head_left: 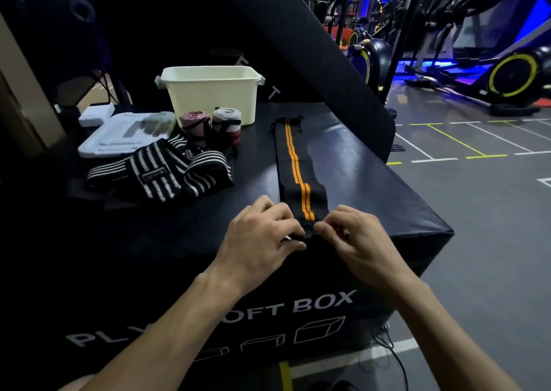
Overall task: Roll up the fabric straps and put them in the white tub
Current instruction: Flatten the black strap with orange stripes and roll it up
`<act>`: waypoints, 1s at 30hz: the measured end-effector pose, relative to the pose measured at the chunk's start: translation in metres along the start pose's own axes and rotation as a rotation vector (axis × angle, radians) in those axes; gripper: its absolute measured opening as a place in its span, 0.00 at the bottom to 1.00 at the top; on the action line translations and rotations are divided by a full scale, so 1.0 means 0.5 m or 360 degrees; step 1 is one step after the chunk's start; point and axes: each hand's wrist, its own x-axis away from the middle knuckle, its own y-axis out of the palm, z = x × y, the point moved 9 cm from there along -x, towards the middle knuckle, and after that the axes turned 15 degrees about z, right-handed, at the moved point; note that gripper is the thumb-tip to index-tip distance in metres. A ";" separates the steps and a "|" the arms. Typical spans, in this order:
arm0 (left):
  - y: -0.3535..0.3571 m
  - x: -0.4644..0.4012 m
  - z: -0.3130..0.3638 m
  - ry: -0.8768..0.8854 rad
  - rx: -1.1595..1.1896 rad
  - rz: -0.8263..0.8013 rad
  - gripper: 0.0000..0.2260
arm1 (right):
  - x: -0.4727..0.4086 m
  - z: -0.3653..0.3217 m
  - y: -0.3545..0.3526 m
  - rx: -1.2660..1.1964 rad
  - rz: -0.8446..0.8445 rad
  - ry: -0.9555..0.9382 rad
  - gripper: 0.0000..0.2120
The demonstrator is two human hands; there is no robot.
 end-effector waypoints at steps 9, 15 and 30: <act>0.028 -0.008 -0.044 -0.0401 0.0306 -0.0181 0.07 | -0.017 0.014 0.011 0.0057 0.0076 0.0094 0.13; 0.063 -0.010 -0.083 -0.0649 0.0487 -0.0357 0.06 | -0.013 -0.024 -0.008 -0.0121 0.0067 -0.0141 0.02; 0.065 -0.026 -0.093 -0.0726 0.0441 -0.0260 0.04 | -0.027 0.006 0.028 0.0072 -0.0013 -0.0319 0.15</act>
